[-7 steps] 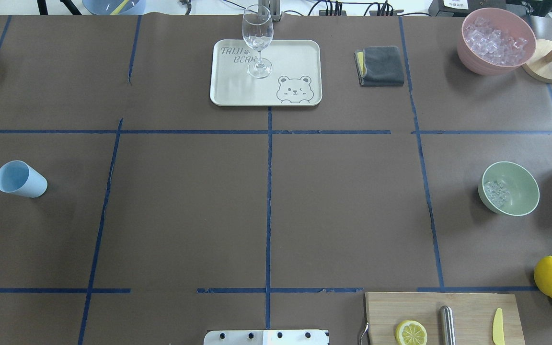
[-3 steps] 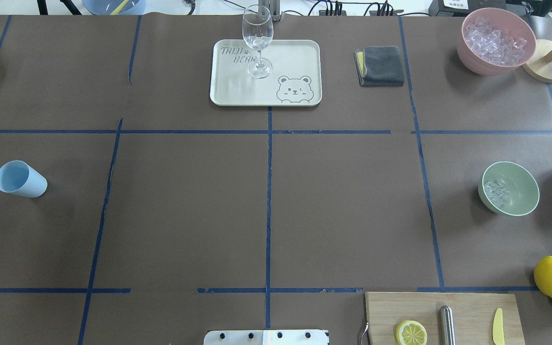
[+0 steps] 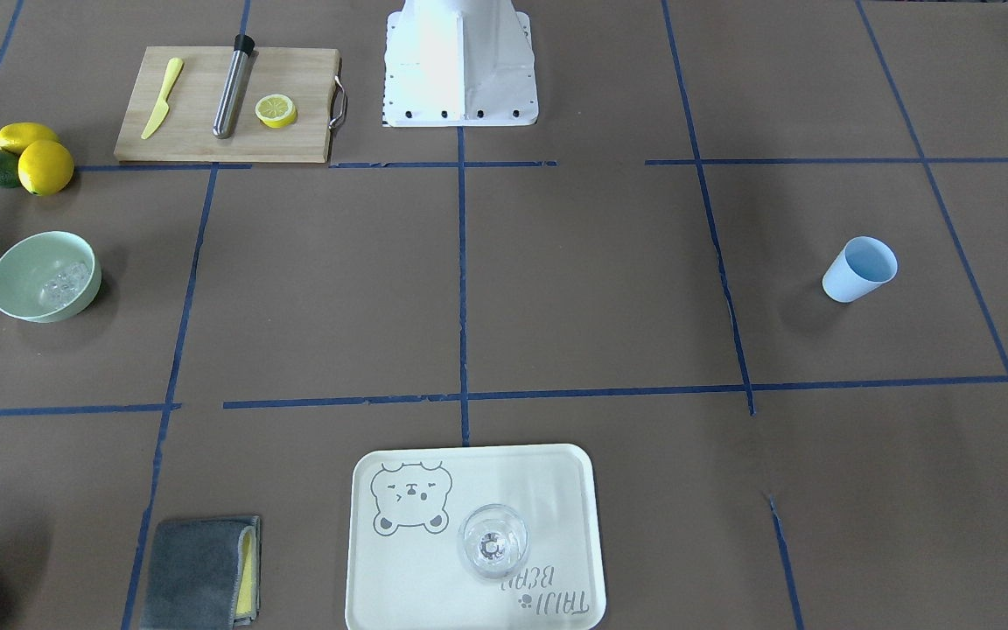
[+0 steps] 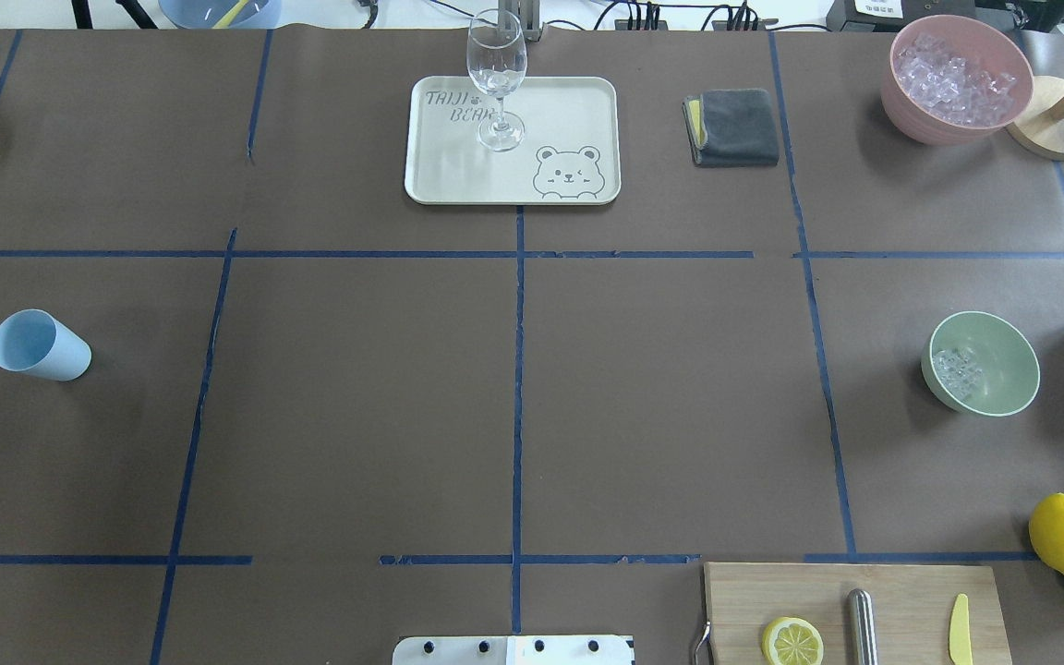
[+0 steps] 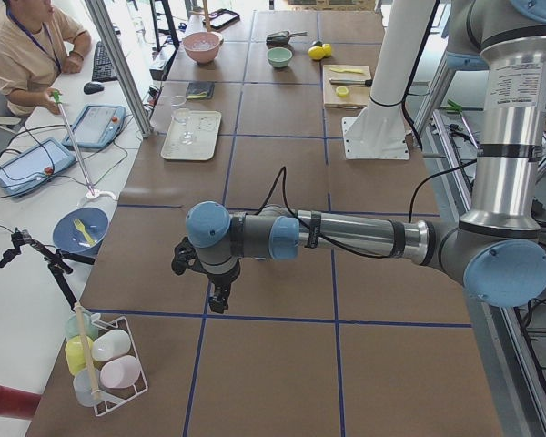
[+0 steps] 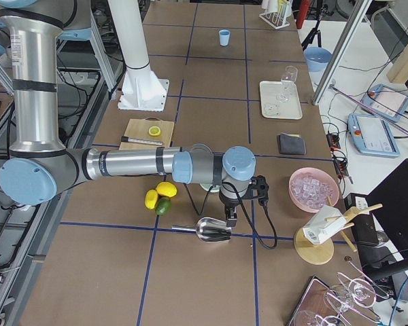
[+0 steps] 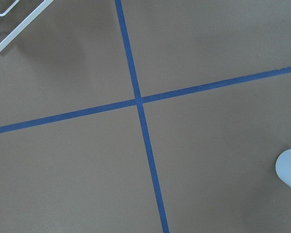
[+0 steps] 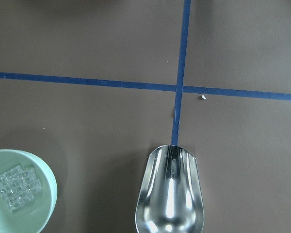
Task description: Pour ice into bowl
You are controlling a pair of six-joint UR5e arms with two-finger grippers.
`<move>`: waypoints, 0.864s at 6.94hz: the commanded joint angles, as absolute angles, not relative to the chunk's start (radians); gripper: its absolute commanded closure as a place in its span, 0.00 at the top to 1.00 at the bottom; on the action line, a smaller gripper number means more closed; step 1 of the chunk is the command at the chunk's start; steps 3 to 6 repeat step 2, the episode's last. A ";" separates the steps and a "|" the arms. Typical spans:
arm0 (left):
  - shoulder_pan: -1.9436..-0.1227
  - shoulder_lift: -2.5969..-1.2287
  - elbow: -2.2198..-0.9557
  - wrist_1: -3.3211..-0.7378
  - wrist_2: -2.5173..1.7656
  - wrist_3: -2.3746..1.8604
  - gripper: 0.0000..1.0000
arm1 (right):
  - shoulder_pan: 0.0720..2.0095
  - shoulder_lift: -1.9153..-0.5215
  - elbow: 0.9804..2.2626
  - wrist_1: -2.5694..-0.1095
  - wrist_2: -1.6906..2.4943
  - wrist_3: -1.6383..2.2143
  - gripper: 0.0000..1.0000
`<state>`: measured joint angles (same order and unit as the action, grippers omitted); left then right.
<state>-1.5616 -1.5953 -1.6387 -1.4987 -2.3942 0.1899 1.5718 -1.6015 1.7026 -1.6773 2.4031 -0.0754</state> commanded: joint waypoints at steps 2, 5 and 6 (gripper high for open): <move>-1.562 -1.595 -1.638 -1.497 -2.395 0.190 1.00 | 1.572 -1.595 1.703 -1.677 2.407 -0.078 1.00; -1.562 -1.595 -1.638 -1.497 -2.395 0.190 1.00 | 1.572 -1.595 1.703 -1.677 2.407 -0.078 1.00; -1.562 -1.595 -1.638 -1.497 -2.395 0.190 1.00 | 1.572 -1.595 1.703 -1.677 2.407 -0.078 1.00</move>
